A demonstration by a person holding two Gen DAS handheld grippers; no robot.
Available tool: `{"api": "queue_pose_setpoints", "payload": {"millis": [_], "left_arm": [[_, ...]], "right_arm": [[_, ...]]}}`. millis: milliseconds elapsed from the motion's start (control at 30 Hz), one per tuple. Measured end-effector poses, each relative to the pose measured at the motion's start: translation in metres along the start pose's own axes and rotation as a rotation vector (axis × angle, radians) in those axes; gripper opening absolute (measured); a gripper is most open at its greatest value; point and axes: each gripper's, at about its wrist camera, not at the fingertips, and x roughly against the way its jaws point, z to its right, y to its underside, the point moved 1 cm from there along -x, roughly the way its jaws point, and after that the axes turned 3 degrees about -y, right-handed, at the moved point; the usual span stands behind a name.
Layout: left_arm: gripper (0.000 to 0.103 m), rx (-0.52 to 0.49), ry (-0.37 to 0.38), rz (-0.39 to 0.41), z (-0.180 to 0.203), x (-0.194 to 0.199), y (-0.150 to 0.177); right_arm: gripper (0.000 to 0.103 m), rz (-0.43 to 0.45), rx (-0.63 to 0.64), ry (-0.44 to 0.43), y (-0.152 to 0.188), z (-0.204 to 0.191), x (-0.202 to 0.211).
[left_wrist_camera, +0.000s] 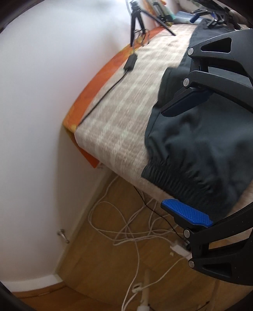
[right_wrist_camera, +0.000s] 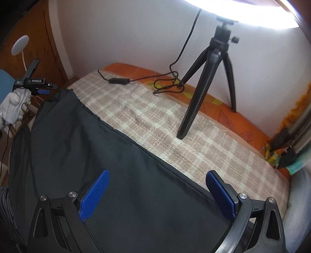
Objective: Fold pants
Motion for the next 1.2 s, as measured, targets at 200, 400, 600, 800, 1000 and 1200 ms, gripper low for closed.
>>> {"api": "queue_pose_setpoints", "payload": {"millis": [200,400,600,800,1000,1200], "left_arm": [[0.078,-0.051,-0.042,-0.01,0.006,-0.016,0.001],[0.058,-0.084,-0.073,0.02,0.006,-0.021,0.002],[0.029,-0.133,-0.084,0.073,0.01,-0.014,0.001],[0.022,-0.124,-0.068,0.139,0.006,0.001,0.0],[0.021,-0.137,-0.037,0.197,0.009,0.025,0.003],[0.021,-0.125,0.017,0.246,0.002,0.055,0.009]], "right_arm": [[0.101,-0.059,0.067,0.01,-0.01,-0.001,-0.035],[0.103,-0.123,0.094,0.026,-0.011,0.008,-0.065],[0.1,-0.124,0.039,-0.034,-0.014,0.017,-0.071],[0.035,-0.104,0.067,-0.065,-0.007,-0.001,-0.052],[0.001,-0.104,0.13,0.028,-0.006,-0.024,-0.04],[0.0,-0.01,0.129,0.045,-0.004,-0.041,0.012]]}}
